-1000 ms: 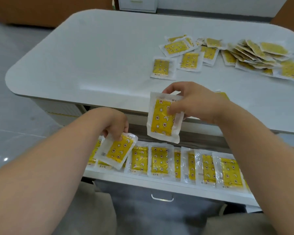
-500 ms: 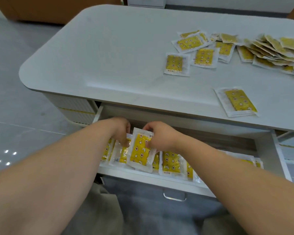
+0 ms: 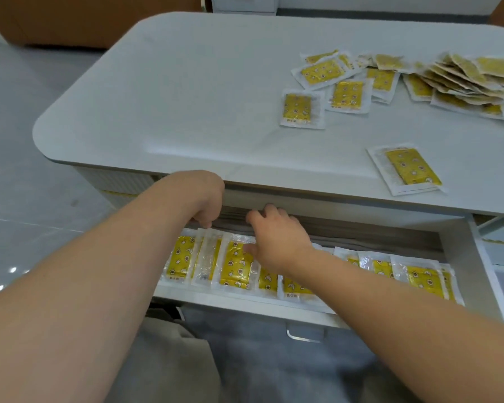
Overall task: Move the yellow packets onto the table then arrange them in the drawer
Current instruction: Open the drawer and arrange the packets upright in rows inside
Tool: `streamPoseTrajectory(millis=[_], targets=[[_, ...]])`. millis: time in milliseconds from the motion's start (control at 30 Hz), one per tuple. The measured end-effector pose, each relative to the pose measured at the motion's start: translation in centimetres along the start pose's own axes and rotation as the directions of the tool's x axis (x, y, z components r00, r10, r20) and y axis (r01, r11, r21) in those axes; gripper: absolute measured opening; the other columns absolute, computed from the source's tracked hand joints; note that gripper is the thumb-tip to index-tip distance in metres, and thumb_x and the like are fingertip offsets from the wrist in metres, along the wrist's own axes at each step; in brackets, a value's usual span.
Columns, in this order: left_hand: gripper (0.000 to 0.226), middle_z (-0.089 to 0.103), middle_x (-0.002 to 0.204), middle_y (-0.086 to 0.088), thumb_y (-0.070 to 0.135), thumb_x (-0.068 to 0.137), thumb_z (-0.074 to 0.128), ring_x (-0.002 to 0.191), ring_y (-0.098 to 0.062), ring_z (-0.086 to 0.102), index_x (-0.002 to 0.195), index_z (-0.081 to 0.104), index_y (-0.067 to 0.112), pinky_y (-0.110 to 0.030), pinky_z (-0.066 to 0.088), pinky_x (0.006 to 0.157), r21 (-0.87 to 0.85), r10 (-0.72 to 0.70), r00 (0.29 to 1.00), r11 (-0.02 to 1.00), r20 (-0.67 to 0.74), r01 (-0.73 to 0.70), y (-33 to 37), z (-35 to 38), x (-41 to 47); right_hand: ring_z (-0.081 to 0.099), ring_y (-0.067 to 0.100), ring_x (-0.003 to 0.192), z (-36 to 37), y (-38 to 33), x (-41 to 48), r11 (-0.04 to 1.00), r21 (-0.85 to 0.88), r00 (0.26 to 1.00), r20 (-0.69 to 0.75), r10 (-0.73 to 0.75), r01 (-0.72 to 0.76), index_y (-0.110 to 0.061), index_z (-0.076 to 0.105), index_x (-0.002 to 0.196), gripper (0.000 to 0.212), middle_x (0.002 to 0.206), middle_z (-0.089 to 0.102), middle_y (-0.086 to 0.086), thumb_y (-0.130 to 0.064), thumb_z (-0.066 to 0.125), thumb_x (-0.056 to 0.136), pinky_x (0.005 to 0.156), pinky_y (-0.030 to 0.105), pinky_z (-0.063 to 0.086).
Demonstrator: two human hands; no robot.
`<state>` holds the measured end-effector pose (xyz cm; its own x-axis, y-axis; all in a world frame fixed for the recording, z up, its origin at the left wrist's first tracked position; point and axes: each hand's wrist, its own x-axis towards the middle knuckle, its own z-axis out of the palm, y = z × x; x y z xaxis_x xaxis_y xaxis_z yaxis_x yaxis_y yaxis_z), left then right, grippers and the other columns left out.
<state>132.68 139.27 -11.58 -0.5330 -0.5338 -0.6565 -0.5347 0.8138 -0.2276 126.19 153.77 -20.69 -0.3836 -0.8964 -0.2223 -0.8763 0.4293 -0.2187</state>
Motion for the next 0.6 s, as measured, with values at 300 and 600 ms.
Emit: streamPoseTrajectory(millis=[300, 600], targets=[[0.042, 0.072, 0.059, 0.004, 0.045, 0.099, 0.055, 0.060, -0.014, 0.071, 0.077, 0.072, 0.014, -0.034, 0.057, 0.078, -0.371, -0.035, 0.927, 0.922, -0.372, -0.114, 2.5, -4.4, -3.2, 0.063, 0.012, 0.080, -13.0, 5.2, -4.5, 0.923, 0.338, 0.959, -0.145, 0.244, -0.183, -0.026, 0.065, 0.086, 0.010, 0.085, 0.066, -0.008, -0.024, 0.056, 0.089, 0.070, 0.034, 0.055], [0.053, 0.043, 0.152, -0.003, 0.050, 0.103, 0.042, 0.136, -0.027, 0.040, 0.145, 0.044, 0.018, -0.044, 0.038, 0.102, -0.279, -0.004, 0.615, 0.894, -0.788, -0.351, 8.8, -4.6, 2.9, 0.047, 0.037, 0.124, -14.3, 13.5, -4.5, 0.775, 0.140, 0.723, -0.287, 0.628, -0.617, -0.012, 0.048, 0.138, 0.050, 0.135, 0.046, 0.016, -0.047, 0.046, 0.102, 0.086, 0.046, 0.044]])
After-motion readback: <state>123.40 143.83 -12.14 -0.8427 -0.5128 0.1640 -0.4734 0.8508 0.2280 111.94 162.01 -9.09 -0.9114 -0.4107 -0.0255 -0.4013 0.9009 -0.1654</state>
